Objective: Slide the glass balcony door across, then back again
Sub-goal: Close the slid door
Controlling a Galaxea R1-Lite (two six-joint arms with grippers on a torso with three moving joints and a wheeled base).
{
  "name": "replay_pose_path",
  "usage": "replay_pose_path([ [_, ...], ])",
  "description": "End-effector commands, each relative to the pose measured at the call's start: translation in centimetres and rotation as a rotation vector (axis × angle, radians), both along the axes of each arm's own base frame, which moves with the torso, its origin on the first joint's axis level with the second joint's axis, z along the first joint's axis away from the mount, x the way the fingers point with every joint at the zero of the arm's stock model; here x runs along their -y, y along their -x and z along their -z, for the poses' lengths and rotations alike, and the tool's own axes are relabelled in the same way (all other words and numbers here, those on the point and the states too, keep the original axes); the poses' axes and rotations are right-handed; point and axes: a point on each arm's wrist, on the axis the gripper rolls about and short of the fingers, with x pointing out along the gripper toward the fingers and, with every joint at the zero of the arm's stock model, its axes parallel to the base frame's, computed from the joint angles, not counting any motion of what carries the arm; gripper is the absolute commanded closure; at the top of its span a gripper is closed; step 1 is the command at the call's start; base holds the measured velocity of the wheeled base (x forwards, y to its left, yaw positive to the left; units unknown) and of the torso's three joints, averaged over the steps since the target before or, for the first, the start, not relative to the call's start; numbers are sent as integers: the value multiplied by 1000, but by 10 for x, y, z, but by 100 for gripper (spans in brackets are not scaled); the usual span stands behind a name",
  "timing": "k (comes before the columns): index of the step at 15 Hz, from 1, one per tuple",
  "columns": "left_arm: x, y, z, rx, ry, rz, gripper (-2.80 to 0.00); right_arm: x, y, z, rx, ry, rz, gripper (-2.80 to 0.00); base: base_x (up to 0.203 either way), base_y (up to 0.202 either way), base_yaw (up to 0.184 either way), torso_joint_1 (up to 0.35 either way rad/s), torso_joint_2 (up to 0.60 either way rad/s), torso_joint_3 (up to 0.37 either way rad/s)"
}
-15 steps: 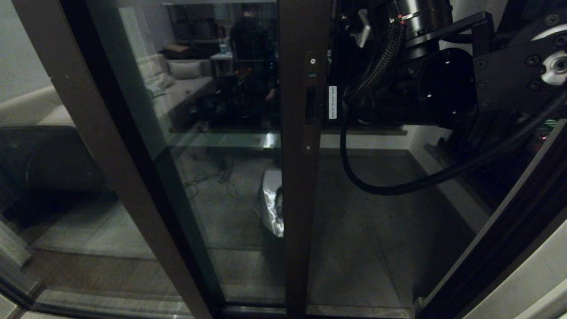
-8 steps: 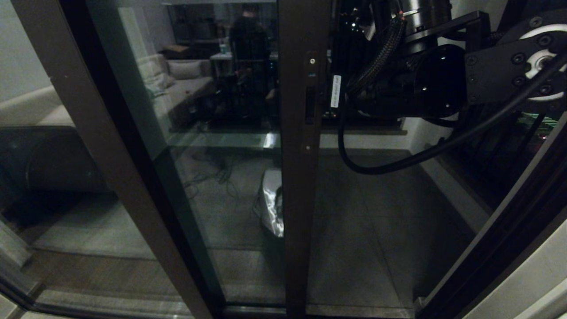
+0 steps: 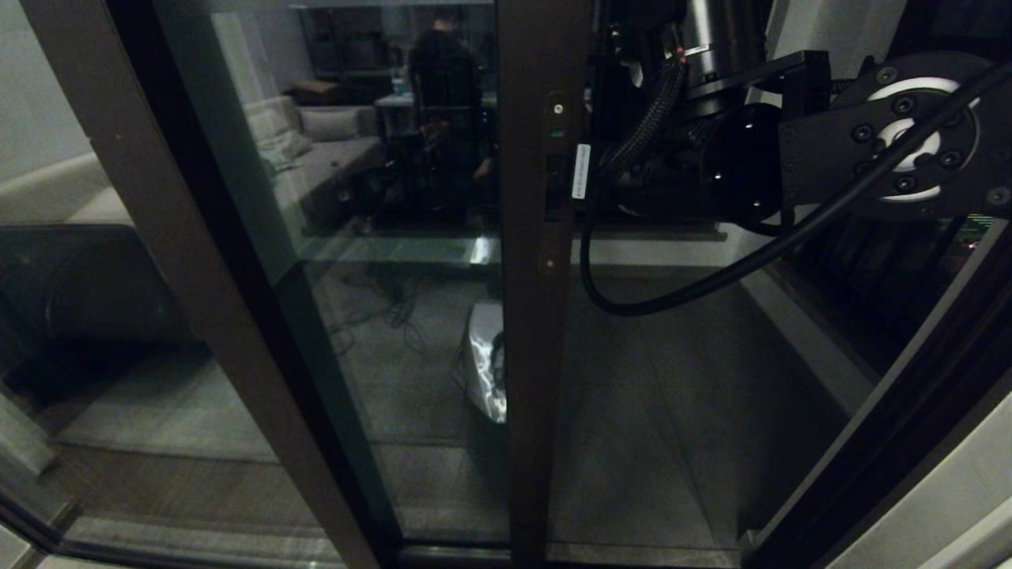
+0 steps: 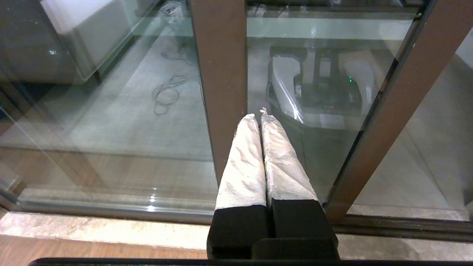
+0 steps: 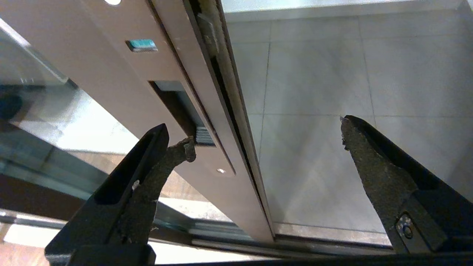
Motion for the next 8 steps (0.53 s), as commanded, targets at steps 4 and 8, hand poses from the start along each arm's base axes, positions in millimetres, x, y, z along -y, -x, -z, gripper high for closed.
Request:
replay_pose_path([
  [4, 0, 0, 0, -2, 0, -1, 0, 2, -8, 4, 1, -1, 20, -280, 0, 0, 0, 0, 0, 0],
  [8, 0, 0, 0, -1, 0, -2, 0, 15, -19, 4, 4, -1, 63, -280, 0, 0, 0, 0, 0, 0],
])
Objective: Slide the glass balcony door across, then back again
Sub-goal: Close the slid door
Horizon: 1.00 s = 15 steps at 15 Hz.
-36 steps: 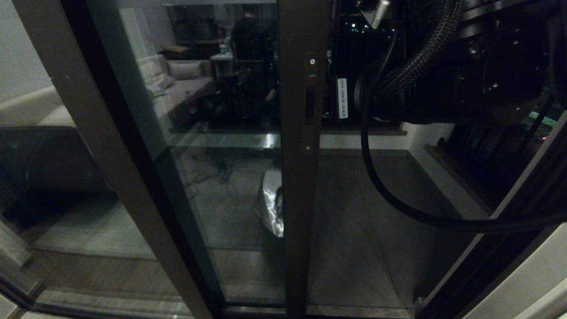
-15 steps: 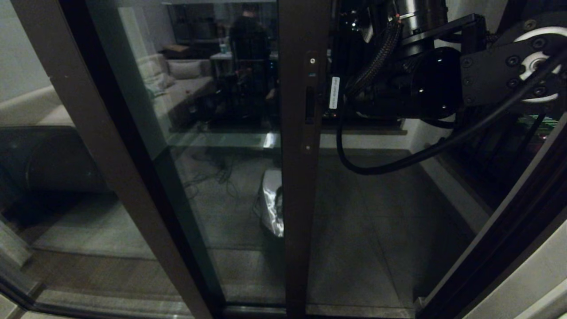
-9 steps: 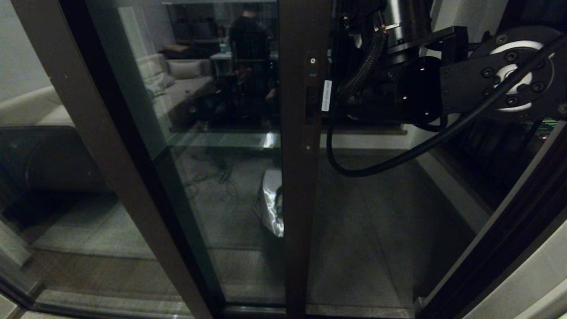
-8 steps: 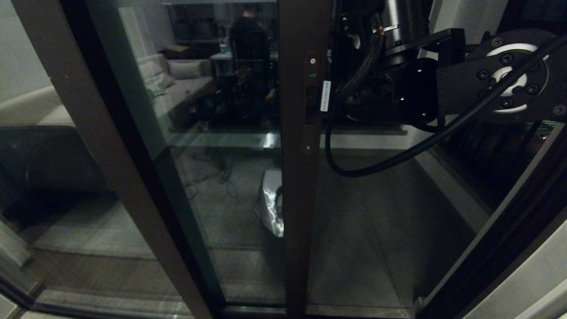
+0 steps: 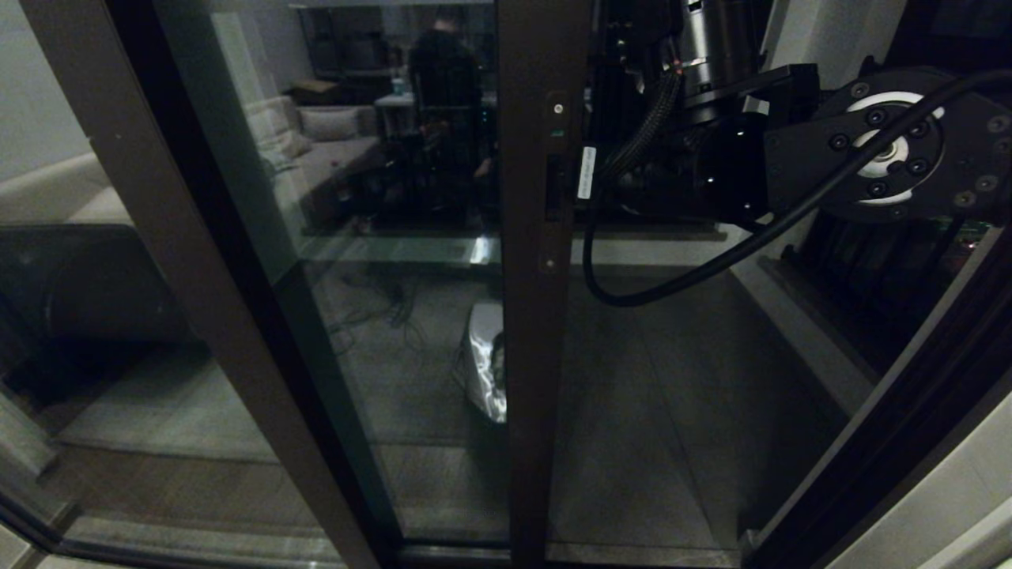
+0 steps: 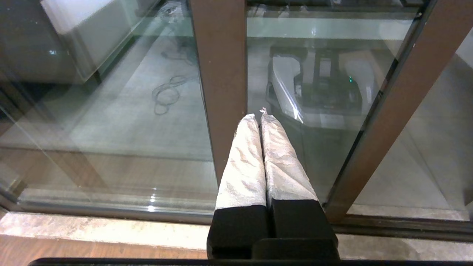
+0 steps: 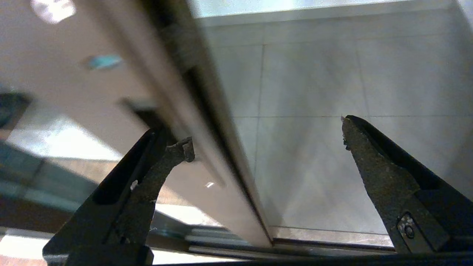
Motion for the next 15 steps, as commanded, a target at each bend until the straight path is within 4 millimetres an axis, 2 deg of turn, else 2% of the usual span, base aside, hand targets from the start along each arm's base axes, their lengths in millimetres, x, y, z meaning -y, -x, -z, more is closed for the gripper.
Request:
replay_pose_path([
  [1, 0, 0, 0, -1, 0, -2, 0, 8, -8, 1, 2, -1, 31, -280, 0, 0, 0, 0, 0, 0],
  [7, 0, 0, 0, -1, 0, -1, 0, 10, -14, 4, 3, 0, 43, -280, 0, 0, 0, 0, 0, 0],
  [15, 0, 0, 0, -1, 0, -2, 0, 28, -15, -1, 5, 1, 86, -280, 0, 0, 0, 0, 0, 0],
])
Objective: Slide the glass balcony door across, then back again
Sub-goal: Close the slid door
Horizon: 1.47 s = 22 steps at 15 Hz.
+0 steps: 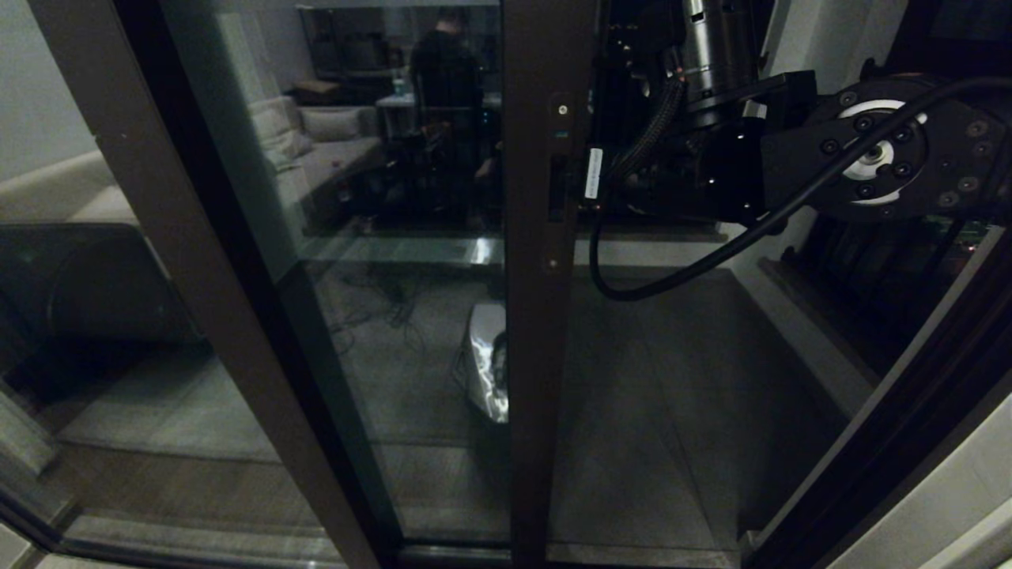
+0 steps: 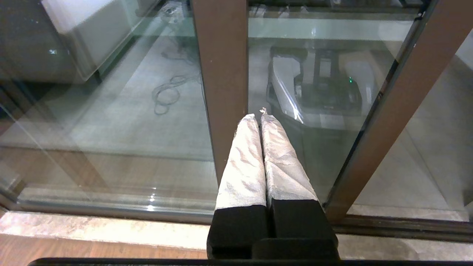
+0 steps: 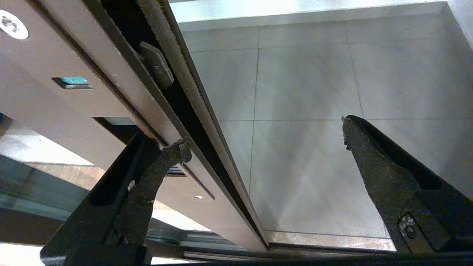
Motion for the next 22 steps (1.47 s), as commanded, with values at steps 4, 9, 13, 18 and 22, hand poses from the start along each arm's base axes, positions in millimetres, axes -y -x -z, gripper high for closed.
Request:
replay_pose_path([
  [4, 0, 0, 0, -1, 0, -1, 0, 8, 4, -5, 5, -3, 20, -280, 0, 0, 0, 0, 0, 0],
  [9, 0, 0, 0, -1, 0, -1, 0, 11, 2, -2, -4, 5, 28, -280, 0, 0, 0, 0, 0, 0],
  [13, 0, 0, 0, -1, 0, 0, 0, 18, 2, -2, -7, 10, 44, -280, 0, 0, 0, 0, 0, 0],
  [18, 0, 0, 0, -1, 0, 0, 0, 27, 2, 0, -19, 21, 63, -280, 0, 0, 0, 0, 0, 0],
  [22, 0, 0, 0, -1, 0, 0, 0, 37, -1, 2, -26, 29, 90, -280, 0, 0, 0, 0, 0, 0],
])
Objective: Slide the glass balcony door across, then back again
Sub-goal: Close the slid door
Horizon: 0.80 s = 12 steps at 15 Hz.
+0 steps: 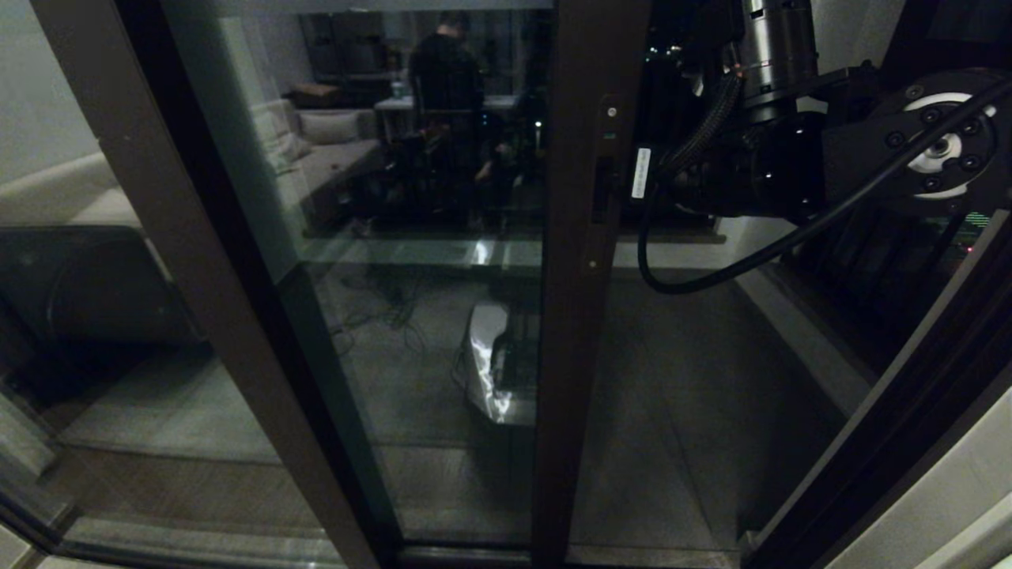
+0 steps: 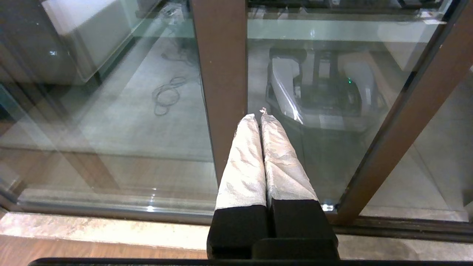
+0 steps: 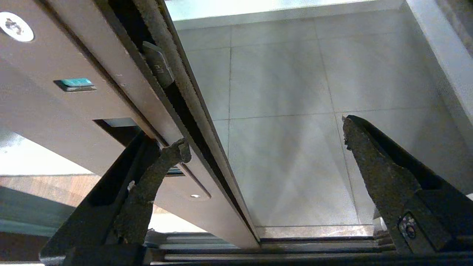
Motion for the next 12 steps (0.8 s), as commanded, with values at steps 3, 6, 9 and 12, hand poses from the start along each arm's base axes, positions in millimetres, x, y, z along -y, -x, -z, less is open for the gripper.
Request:
replay_pose_path([
  [3, 0, 0, 0, -1, 0, 0, 0, 6, 0, 0, -3, 2, 18, -280, 0, 0, 0, 0, 0, 0],
  [6, 0, 0, 0, -2, 0, 0, 0, 8, -1, 1, -7, 5, 23, -280, 0, 0, 0, 0, 0, 0],
  [9, 0, 0, 0, -1, 0, 0, 0, 15, -2, -1, -1, 3, 43, -280, 0, 0, 0, 0, 0, 0],
  [12, 0, 0, 0, -1, 0, 0, 0, 22, 6, -2, -9, 24, 45, -280, 0, 0, 0, 0, 0, 0],
])
